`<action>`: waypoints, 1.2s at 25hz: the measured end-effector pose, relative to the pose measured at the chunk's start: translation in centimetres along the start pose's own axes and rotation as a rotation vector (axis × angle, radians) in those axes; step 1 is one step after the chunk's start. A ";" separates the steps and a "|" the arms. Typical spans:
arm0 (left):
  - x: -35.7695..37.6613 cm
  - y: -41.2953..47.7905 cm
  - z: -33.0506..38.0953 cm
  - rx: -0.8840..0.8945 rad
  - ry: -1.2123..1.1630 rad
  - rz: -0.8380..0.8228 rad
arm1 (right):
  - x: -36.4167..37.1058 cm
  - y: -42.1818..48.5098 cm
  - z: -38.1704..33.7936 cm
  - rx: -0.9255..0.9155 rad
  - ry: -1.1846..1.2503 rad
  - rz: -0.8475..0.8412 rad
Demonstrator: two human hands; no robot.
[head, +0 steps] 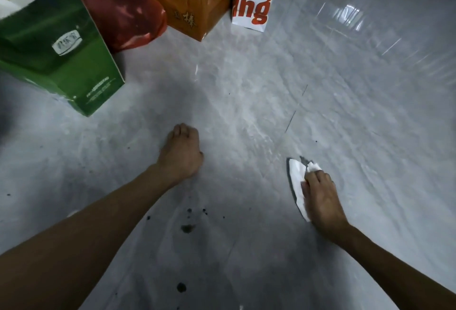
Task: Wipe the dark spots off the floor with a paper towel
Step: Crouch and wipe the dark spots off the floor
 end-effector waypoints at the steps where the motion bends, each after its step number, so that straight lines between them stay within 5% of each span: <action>1: 0.6 0.5 1.2 -0.015 0.020 0.004 | -0.1 -0.9 1.7 0.059 -0.002 0.027; 6: 1.1 2.1 3.3 -0.133 0.052 0.057 | -0.7 3.0 8.3 0.611 -0.034 0.120; 9: 0.1 2.3 3.2 -0.073 -0.023 0.134 | -0.2 9.9 6.8 0.724 0.001 0.115; 14: -2.6 0.3 -1.3 0.004 -0.125 0.295 | 2.6 21.0 -5.1 0.298 0.107 0.160; 20: -2.5 0.6 -4.5 -0.024 -0.090 0.187 | 4.3 27.7 -17.8 -0.144 0.099 0.075; 25: -3.8 0.7 -5.7 -0.136 -0.203 0.170 | 3.7 16.5 -23.7 -0.643 0.179 0.037; 30: -4.7 -1.6 -4.8 -0.096 -0.241 0.159 | 3.4 1.3 -25.1 -0.788 0.335 -0.018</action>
Point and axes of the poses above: each hand's wrist, its own y-axis towards the middle knuckle, its own x-axis out of the palm, z = x × y, the point moved 6 cm from there along y, towards the middle knuckle, and after that the axes turned 2 degrees about -y, right-handed, at the moved point
